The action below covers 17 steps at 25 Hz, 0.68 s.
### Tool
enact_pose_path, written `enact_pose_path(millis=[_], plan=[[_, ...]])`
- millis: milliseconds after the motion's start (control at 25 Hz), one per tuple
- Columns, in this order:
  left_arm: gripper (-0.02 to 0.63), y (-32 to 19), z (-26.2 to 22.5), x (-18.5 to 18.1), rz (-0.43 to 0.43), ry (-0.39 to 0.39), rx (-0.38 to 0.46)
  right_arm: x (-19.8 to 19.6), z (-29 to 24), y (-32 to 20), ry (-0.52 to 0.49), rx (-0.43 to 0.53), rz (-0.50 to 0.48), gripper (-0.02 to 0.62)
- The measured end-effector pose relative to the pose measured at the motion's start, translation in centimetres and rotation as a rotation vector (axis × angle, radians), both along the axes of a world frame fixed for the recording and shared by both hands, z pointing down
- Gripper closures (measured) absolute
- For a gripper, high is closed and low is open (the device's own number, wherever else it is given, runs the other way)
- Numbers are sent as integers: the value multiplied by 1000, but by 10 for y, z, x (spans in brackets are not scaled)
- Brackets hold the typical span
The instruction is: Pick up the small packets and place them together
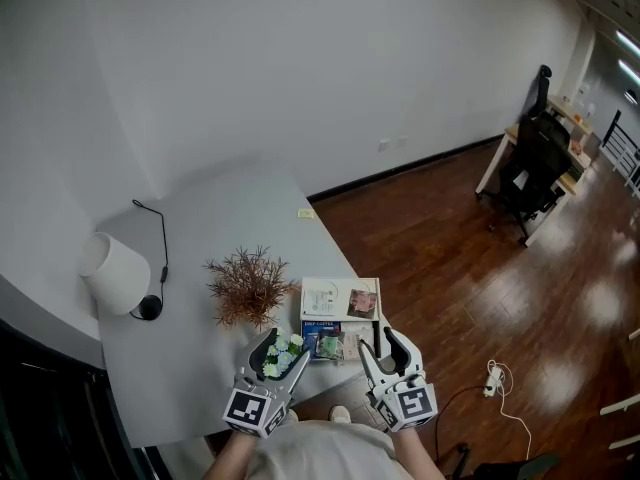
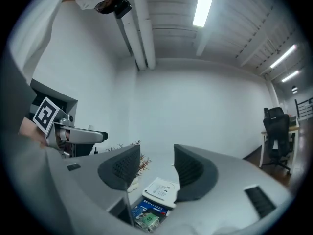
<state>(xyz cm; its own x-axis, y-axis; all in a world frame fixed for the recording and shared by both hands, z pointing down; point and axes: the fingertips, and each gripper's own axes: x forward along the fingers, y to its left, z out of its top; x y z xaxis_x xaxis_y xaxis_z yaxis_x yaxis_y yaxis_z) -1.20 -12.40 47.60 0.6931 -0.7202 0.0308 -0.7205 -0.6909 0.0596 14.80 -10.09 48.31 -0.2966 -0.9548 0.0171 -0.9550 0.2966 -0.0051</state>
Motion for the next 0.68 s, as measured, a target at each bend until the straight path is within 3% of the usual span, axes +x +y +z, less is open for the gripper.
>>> enact_pose_path(millis=[320,680], plan=[[314,10,2,-4,2,13,0,-3,-5,5,21,-13,3,360],[316,16,5,-28,-4,35,-8,-35,6,14,65,-44,-20,360]])
